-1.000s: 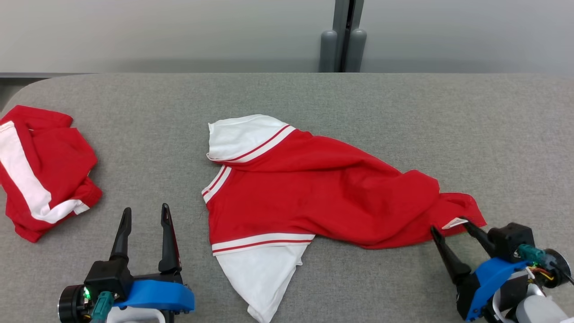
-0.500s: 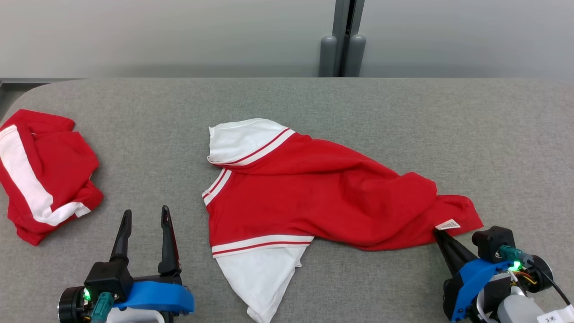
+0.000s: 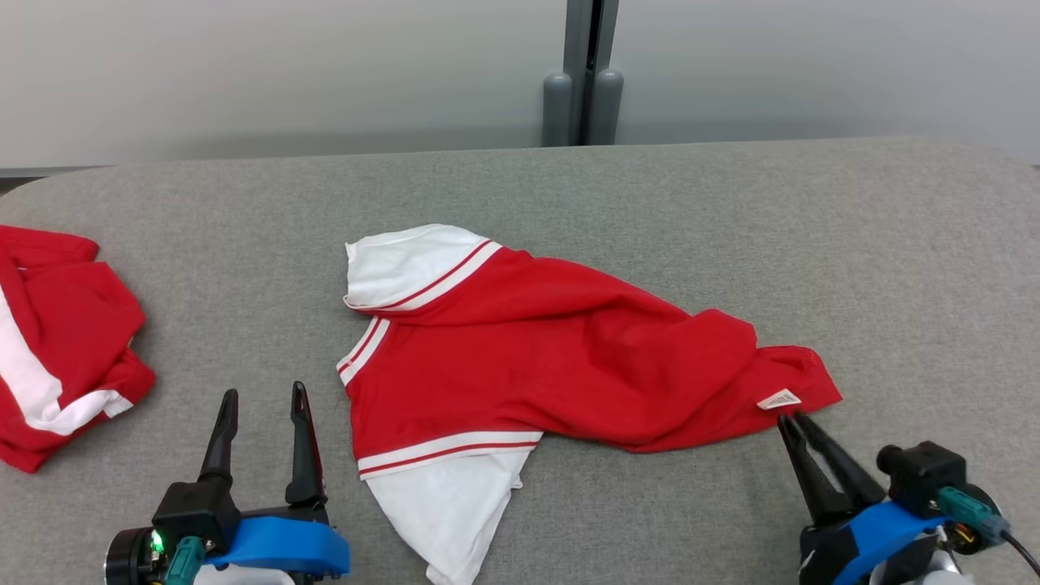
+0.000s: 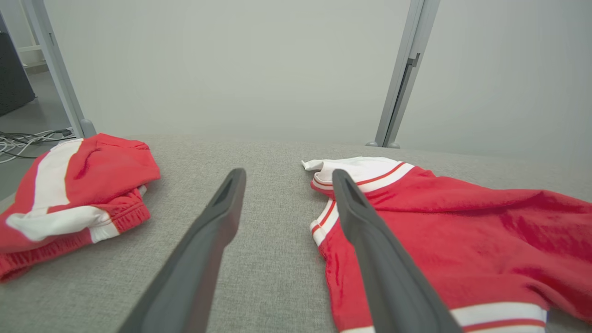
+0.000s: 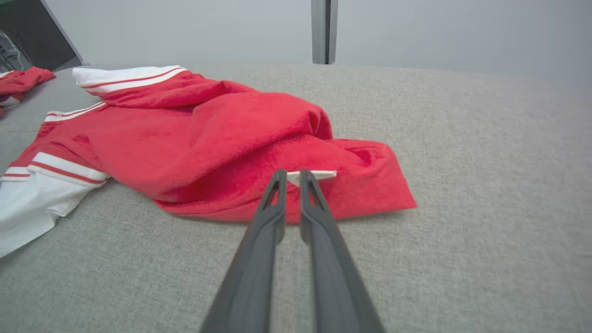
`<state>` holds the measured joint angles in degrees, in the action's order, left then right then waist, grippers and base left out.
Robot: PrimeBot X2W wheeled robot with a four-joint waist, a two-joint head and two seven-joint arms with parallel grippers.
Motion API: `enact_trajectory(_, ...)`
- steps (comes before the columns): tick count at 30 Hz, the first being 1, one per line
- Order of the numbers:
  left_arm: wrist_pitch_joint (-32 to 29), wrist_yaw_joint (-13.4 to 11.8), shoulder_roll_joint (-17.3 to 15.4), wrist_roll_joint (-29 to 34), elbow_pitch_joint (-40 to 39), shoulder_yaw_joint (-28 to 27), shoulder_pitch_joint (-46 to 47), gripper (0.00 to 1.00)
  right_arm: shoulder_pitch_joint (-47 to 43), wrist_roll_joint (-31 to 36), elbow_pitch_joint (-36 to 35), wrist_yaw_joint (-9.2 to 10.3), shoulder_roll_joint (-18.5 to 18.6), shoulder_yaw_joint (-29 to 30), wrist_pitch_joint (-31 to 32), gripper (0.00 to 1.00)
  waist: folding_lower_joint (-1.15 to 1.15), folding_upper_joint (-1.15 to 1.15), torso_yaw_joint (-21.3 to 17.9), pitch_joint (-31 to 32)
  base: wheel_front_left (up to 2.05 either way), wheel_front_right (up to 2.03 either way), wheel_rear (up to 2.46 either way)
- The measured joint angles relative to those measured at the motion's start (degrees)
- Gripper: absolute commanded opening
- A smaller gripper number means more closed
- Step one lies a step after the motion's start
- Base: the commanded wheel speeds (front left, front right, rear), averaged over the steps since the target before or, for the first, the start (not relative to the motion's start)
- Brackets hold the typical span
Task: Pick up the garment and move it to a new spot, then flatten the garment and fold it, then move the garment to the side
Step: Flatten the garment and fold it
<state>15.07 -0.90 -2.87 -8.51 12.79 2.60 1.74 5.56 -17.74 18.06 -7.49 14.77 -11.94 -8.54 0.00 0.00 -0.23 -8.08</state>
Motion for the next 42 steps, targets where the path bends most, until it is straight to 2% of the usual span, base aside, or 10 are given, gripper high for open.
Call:
enact_trajectory(7,0.0,0.4,0.0,0.5,0.4,-0.5,-0.3,1.0,-2.1,0.5,-4.1,0.0,-2.3,6.7,-3.9,1.0,0.0,0.0,-0.8,1.0,0.0,0.0,0.0)
enact_trajectory(12,0.0,0.9,-0.2,2.1,1.0,-1.7,-1.3,1.0,-4.5,3.4,-6.1,0.0,-4.8,13.5,-5.7,1.0,0.0,0.0,-1.1,2.3,0.0,0.0,0.0)
enact_trajectory(15,0.0,0.9,-0.4,3.1,1.0,-1.8,-2.9,1.0,-6.5,4.9,-7.6,0.0,-6.7,15.7,-6.2,1.0,0.0,0.0,-1.1,3.1,0.0,0.0,0.0)
enact_trajectory(25,0.0,0.6,-0.9,4.5,0.7,-2.0,-6.4,1.0,-12.4,7.7,-7.8,0.0,-10.6,16.8,-6.4,1.0,-0.01,-0.01,0.5,5.1,0.0,0.0,0.0)
enact_trajectory(42,0.0,0.7,-0.8,4.5,0.7,-2.2,-7.1,1.0,-11.3,10.5,-5.8,0.0,-10.7,15.8,-5.2,1.0,0.0,0.0,0.9,5.5,0.0,0.0,0.0)
